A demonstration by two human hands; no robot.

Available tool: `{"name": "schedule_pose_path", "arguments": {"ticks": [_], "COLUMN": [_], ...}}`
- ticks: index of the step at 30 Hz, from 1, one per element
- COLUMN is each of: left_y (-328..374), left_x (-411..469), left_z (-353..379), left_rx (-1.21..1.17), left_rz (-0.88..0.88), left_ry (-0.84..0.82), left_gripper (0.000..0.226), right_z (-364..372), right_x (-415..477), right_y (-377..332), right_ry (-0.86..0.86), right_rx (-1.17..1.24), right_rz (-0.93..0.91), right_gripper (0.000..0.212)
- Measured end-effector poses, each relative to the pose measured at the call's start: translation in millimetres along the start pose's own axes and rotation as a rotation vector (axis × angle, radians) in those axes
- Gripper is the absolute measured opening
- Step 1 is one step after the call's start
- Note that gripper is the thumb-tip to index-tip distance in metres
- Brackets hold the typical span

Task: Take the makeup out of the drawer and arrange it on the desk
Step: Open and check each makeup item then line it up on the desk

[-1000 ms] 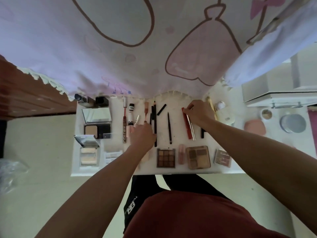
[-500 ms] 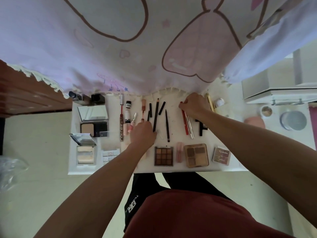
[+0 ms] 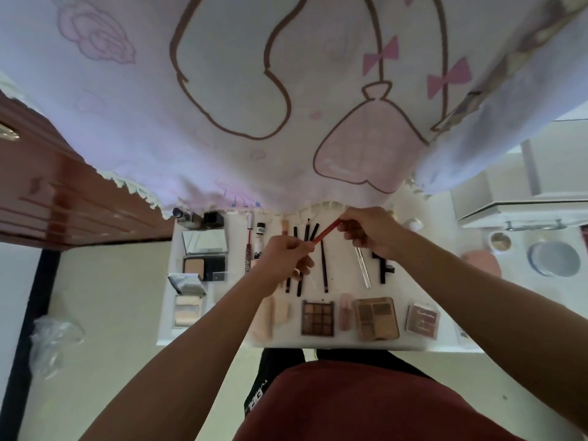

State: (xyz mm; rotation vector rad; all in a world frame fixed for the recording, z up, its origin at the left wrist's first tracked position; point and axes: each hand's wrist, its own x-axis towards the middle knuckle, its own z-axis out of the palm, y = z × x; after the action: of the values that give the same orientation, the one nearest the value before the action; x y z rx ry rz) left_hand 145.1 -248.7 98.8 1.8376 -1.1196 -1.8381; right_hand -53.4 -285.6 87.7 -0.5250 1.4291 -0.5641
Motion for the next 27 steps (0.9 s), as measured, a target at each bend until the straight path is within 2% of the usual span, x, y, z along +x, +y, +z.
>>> {"name": "schedule_pose_path", "arguments": {"ticks": [3,7,9,11,13,18,27], "left_y": [2,7,13,17,19,15,15], "left_x": [-6,-13,-15,-16,-15,-16,-19], "left_z": [-10,-26,-29,-32,-36,-43,-47], "left_rx": [0.080,0.340,0.392,0.405,0.381,0.315,0.297], "left_rz": [0.062,0.182,0.203,0.203,0.191,0.135,0.132], "left_ry": [0.037,0.050,0.018,-0.006,-0.029,-0.106,-0.157], "left_gripper": [0.014,0.010,0.010,0.012,0.014,0.015,0.014], "right_z": [2,1,8,16,20,24,18], "right_x": [-4,-15,-23,-28,-33,-44,-52], "right_y": [-2,-4,-4,-2,1,12,25], "right_ry": [-0.037,-0.237,-0.352,-0.367,-0.313,-0.249,-0.206], "right_rx": [-0.130,-0.729,-0.921,-1.112,-1.235,-1.309,-1.180], "right_rz": [-0.053,-0.239,-0.318,-0.425,-0.501,-0.570,-0.617], "right_gripper": [0.015,0.011,0.012,0.019,0.022,0.027,0.026]}}
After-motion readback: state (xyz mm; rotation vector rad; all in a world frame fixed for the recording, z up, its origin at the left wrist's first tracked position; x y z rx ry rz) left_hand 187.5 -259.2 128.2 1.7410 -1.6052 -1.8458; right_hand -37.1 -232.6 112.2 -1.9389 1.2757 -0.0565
